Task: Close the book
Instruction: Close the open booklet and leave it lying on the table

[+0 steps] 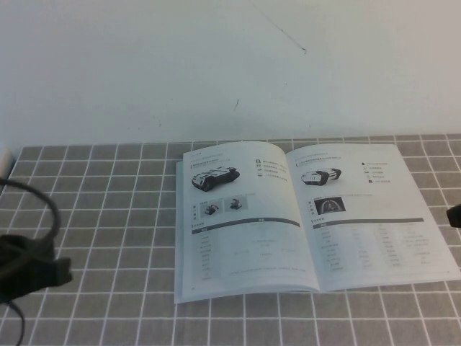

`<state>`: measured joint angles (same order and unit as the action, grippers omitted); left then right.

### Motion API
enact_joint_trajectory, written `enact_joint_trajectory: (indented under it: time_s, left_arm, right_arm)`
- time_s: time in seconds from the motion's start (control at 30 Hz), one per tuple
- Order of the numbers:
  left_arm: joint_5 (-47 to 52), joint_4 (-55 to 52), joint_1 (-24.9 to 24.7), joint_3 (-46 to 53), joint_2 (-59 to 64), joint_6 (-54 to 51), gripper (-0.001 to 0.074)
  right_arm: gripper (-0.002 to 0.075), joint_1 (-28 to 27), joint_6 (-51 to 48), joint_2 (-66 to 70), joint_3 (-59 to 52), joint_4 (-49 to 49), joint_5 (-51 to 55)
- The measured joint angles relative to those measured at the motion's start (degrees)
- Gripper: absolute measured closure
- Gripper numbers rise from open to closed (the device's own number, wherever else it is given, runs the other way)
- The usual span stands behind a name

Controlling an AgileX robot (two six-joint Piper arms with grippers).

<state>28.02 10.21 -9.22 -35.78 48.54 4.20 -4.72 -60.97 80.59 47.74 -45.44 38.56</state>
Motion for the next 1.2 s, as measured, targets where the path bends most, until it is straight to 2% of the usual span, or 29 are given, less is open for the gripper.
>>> enact_joint_trajectory:
  time_s: [0.17,0.33,0.63,0.9,1.1,1.2]
  left_arm:
    - [3.14,4.79,-3.04,-7.64,11.26,-3.26,0.0738]
    - [4.73,9.52,-3.36,-12.12,18.37,-4.20,0.0738]
    - [7.57,17.75,-3.36,-15.88,28.96,-12.99,0.0738]
    - [-0.80,35.58,-3.36,-16.23,38.16,-25.52,0.0738]
    - [-1.22,54.39,-3.36,-19.03,45.51,-41.77,0.0738]
    - [-0.99,59.37,-3.36,-21.94,48.27,-46.43,0.0738]
  right_arm:
    - [0.0729,0.00,-2.37,8.88,7.01,0.95,2.11]
    - [0.0729,0.00,-2.73,12.78,8.71,1.49,1.63]
    - [0.0729,0.00,-3.27,15.96,9.82,-3.24,-3.32]
    - [0.0729,0.10,-6.76,19.73,10.55,-4.77,-3.70]
    - [0.0729,0.10,-8.47,25.46,10.68,-6.20,-5.23]
    - [0.0729,0.10,-11.02,28.04,11.51,-8.61,-4.10]
